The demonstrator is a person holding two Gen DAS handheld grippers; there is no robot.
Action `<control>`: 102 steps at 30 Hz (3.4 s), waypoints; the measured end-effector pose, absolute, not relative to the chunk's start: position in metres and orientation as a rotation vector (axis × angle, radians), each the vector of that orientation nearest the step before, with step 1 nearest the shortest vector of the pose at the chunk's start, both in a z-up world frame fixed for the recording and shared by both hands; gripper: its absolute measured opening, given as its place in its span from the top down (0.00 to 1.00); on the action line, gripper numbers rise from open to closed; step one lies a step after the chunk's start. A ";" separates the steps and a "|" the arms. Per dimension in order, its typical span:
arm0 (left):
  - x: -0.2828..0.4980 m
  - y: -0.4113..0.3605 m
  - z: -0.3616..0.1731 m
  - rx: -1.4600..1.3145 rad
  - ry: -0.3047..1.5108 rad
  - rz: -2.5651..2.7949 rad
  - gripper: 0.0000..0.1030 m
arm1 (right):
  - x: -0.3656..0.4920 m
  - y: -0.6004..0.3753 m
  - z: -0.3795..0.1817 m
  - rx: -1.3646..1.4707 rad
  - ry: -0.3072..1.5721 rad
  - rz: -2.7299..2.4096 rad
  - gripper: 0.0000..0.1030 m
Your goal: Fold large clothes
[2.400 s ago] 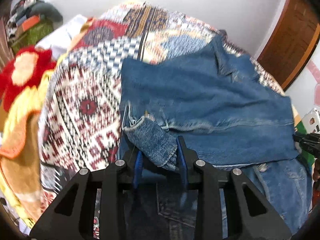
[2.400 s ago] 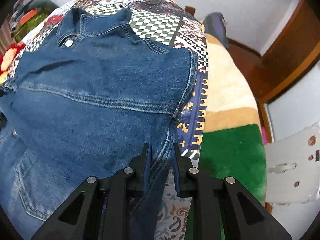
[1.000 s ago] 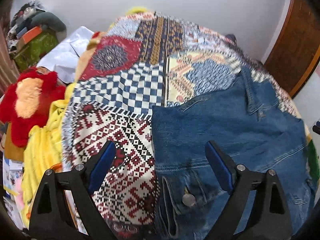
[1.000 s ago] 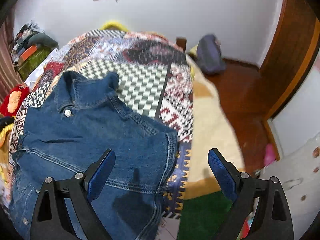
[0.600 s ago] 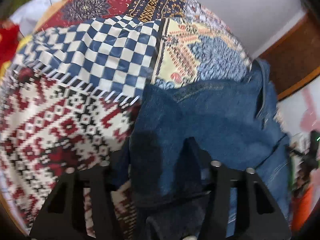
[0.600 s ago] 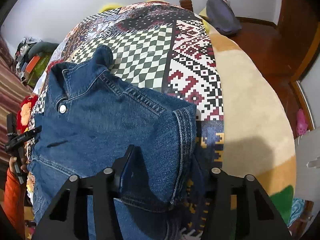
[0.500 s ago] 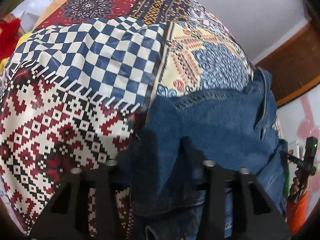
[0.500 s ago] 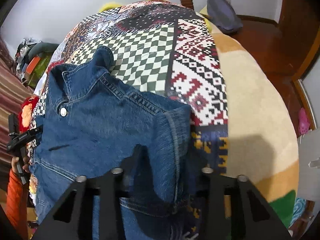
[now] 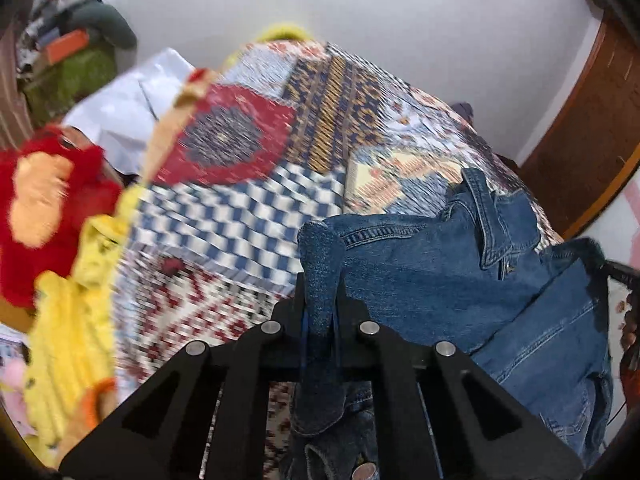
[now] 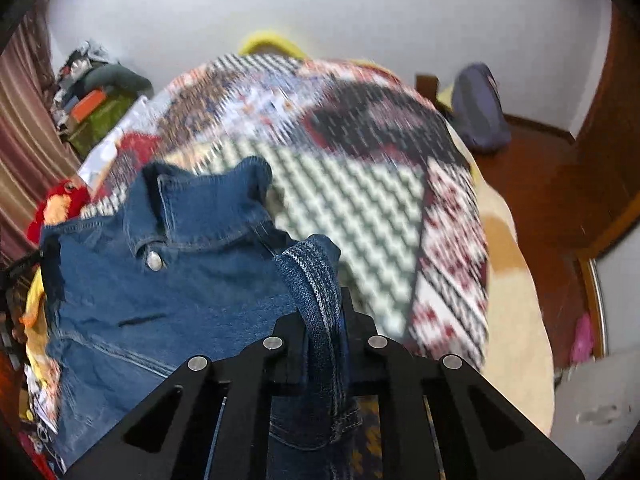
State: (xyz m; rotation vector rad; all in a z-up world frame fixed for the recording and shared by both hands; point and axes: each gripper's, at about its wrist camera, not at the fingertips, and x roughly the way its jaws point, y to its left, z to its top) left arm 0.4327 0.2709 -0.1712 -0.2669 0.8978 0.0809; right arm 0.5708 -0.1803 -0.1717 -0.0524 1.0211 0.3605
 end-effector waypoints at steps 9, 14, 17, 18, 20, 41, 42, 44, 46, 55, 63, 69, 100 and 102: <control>0.446 0.307 -0.194 -0.252 0.956 0.175 0.92 | 0.625 -0.128 -0.188 -0.109 1.009 0.348 0.92; 0.457 0.304 -0.222 -0.214 0.997 0.183 0.90 | 0.642 -0.132 -0.233 -0.130 1.095 0.311 0.91; 0.466 0.305 -0.239 -0.204 1.026 0.195 0.87 | 0.645 -0.140 -0.248 -0.123 1.109 0.306 0.90; 0.468 0.306 -0.243 -0.206 1.031 0.197 0.84 | 0.645 -0.143 -0.251 -0.117 1.111 0.303 0.88; 0.469 0.306 -0.250 -0.207 1.033 0.202 0.81 | 0.645 -0.147 -0.254 -0.146 1.107 0.269 0.83; 0.445 0.257 -0.166 -0.056 0.963 0.197 0.31 | 0.589 -0.145 -0.168 -0.365 0.995 0.147 0.35; 0.441 0.252 -0.155 -0.041 0.951 0.203 0.26 | 0.581 -0.145 -0.156 -0.358 0.975 0.153 0.35; 0.431 0.243 -0.137 -0.021 0.917 0.198 0.26 | 0.562 -0.145 -0.131 -0.349 0.940 0.173 0.35; 0.418 0.233 -0.115 -0.018 0.885 0.179 0.24 | 0.542 -0.145 -0.104 -0.339 0.899 0.204 0.35; 0.333 0.191 -0.056 -0.025 0.771 0.126 0.06 | 0.438 -0.148 -0.034 -0.242 0.800 0.353 0.10; 0.252 0.185 -0.065 -0.068 0.788 0.104 0.01 | 0.356 -0.159 -0.041 -0.227 0.816 0.415 0.10; 0.202 0.197 -0.102 -0.149 0.883 0.123 0.01 | 0.312 -0.179 -0.076 -0.155 0.896 0.424 0.10; 0.159 0.191 -0.244 -0.562 1.071 0.111 0.71 | 0.296 -0.215 -0.203 0.133 1.170 0.415 0.73; 0.164 0.197 -0.236 -0.583 1.048 0.107 0.79 | 0.305 -0.216 -0.200 0.160 1.168 0.438 0.79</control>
